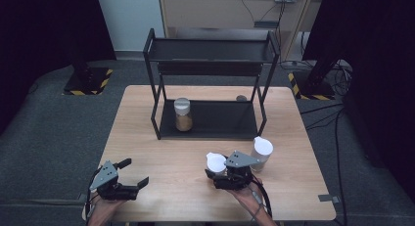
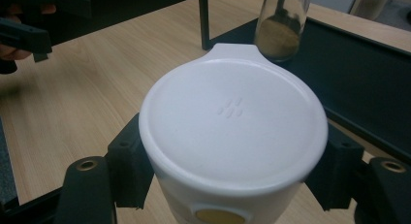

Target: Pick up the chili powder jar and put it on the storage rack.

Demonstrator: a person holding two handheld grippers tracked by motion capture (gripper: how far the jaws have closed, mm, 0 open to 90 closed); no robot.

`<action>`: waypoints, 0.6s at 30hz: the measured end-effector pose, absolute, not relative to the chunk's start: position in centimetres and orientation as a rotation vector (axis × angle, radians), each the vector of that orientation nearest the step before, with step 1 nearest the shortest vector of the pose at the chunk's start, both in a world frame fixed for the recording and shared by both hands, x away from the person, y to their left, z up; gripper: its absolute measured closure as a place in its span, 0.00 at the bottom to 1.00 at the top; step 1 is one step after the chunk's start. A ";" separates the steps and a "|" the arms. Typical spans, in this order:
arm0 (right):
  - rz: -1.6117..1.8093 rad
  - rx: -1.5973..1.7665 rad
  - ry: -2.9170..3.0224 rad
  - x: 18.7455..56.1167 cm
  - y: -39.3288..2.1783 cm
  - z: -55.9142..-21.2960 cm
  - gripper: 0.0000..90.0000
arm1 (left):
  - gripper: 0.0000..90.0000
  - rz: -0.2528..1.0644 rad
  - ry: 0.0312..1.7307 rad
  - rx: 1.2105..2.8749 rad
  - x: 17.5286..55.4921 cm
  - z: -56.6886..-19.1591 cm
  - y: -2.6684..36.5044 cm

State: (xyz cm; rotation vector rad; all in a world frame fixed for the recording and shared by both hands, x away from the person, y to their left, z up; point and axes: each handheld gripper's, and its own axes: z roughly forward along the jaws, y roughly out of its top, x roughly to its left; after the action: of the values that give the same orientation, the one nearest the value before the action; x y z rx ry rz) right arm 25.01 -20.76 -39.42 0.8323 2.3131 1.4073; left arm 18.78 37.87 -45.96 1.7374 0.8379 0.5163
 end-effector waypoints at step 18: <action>1.403 0.818 2.306 28.6 -19.5 -35.4 0.34 | 0.01 0.513 0.837 1.742 18.8 -45.9 37.9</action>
State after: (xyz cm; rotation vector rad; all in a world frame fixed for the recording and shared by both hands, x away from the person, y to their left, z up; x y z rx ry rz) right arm 28.64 -19.55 -35.39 0.8180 2.3055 1.4030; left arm 18.80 37.86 -45.92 1.7422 0.8374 0.5135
